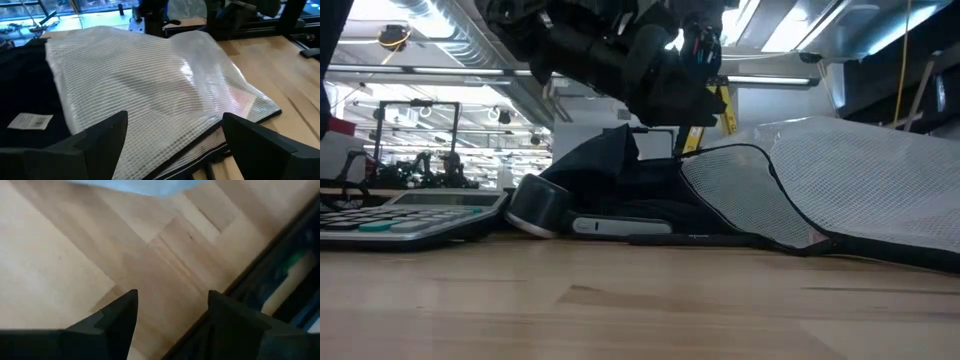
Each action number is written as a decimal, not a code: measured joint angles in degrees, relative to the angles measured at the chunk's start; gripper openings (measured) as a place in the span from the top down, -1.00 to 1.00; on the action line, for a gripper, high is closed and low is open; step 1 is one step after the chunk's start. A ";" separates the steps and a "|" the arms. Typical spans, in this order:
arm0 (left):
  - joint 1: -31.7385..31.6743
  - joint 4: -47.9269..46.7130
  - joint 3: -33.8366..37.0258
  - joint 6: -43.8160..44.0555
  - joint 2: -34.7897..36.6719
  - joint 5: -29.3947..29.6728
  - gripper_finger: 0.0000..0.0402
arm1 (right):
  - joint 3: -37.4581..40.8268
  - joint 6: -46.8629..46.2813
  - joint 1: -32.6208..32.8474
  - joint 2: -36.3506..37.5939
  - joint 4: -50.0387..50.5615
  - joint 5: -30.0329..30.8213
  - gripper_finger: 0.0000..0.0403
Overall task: Unpack backpack
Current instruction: Remove the black pens and game card from the transparent zip bag
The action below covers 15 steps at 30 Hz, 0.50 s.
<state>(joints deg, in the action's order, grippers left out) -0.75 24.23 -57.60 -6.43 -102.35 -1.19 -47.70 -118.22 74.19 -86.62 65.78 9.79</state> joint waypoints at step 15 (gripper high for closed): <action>-1.10 -1.61 0.00 0.48 0.00 -0.14 -0.54 | 1.70 13.24 -2.49 -9.03 1.74 20.11 -0.12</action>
<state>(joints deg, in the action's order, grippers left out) -1.85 22.62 -57.60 -5.96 -102.35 -1.32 -46.00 -104.99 71.71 -95.65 67.53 29.91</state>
